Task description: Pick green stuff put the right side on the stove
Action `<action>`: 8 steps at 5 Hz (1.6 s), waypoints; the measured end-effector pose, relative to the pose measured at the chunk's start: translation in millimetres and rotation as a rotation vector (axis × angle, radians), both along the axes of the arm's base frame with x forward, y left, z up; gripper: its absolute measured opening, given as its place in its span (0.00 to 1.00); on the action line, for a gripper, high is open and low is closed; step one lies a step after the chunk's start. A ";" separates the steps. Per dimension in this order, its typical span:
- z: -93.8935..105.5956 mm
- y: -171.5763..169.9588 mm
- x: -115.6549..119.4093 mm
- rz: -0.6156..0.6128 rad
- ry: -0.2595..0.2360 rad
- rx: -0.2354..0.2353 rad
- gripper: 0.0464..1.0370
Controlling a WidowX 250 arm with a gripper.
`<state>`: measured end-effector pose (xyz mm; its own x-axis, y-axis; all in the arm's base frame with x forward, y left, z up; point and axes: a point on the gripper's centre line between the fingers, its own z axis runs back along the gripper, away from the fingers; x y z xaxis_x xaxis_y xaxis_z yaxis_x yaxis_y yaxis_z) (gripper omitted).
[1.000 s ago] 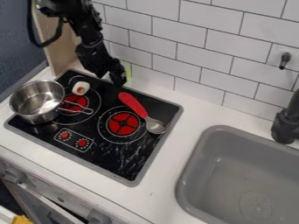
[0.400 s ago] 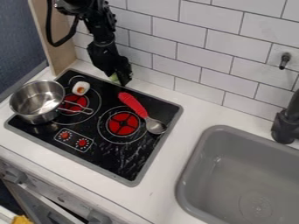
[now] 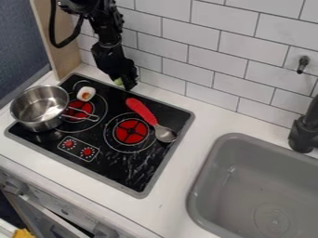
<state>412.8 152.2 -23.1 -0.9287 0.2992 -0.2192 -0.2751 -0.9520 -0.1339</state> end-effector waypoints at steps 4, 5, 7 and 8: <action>60.5 -13.4 -37.4 -0.201 -0.084 0.072 0.65; 81.5 -19.6 -78.8 -0.225 -0.132 0.091 0.65; 64.1 -49.7 -146.9 -0.346 -0.068 0.095 0.65; 46.6 -67.8 -160.6 -0.413 -0.034 0.100 0.65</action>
<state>252.2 84.4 23.6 -0.7192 0.6657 -0.1989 -0.6242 -0.7448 -0.2359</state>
